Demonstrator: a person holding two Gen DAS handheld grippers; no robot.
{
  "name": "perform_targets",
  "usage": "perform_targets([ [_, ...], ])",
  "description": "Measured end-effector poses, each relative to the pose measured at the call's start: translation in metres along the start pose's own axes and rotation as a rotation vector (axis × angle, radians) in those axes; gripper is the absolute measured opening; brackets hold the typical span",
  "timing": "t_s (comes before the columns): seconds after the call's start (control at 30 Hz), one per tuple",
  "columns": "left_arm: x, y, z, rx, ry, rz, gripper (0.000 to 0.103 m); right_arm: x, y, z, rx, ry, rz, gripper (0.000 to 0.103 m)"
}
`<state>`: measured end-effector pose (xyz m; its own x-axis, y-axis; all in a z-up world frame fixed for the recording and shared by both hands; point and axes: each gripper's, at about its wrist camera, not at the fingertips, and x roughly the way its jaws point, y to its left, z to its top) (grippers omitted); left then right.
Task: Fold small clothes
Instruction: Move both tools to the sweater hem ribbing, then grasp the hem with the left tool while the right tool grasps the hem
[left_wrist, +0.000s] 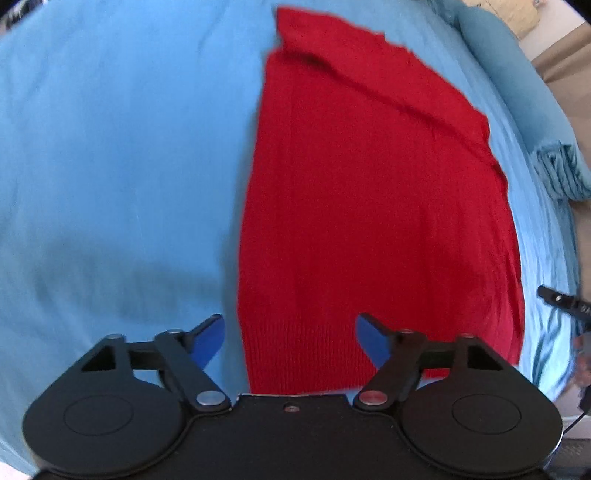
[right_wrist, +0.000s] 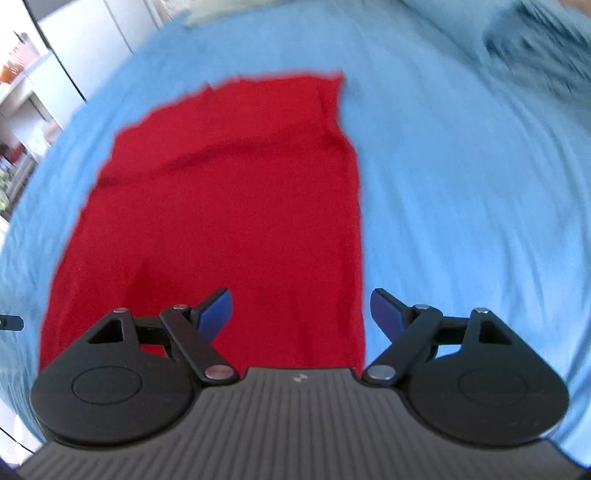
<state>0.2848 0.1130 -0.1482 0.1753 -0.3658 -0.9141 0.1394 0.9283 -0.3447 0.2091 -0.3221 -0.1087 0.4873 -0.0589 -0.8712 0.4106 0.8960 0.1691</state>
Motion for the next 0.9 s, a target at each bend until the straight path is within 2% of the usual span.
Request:
perform_targets([
  [0.13, 0.014, 0.002, -0.009, 0.002, 0.025, -0.008, 0.065, 0.001, -0.012, -0.046, 0.103, 0.08, -0.037, 0.095],
  [0.23, 0.023, -0.003, -0.005, 0.016, 0.024, -0.018, 0.064, 0.005, -0.018, -0.068, 0.169, 0.123, -0.051, 0.095],
  [0.37, 0.032, -0.014, -0.005, 0.038, 0.022, -0.001, 0.062, 0.006, -0.02, -0.081, 0.195, 0.154, -0.045, 0.093],
  [0.57, 0.036, -0.019, -0.006, 0.063, 0.025, 0.018, 0.059, 0.011, -0.018, -0.085, 0.19, 0.18, -0.052, 0.085],
  [0.7, 0.035, -0.009, -0.009, 0.066, 0.033, 0.046, 0.046, 0.02, -0.015, -0.081, 0.185, 0.189, -0.056, 0.072],
  [0.8, 0.036, -0.014, -0.009, 0.104, 0.037, 0.087, 0.039, 0.024, -0.013, -0.083, 0.175, 0.197, -0.059, 0.062],
  [0.87, 0.037, -0.018, -0.009, 0.128, 0.047, 0.113, 0.032, 0.028, -0.013, -0.082, 0.183, 0.202, -0.067, 0.061],
  [0.9, 0.039, -0.019, -0.007, 0.13, 0.053, 0.119, 0.021, 0.03, -0.012, -0.082, 0.185, 0.204, -0.07, 0.058],
])
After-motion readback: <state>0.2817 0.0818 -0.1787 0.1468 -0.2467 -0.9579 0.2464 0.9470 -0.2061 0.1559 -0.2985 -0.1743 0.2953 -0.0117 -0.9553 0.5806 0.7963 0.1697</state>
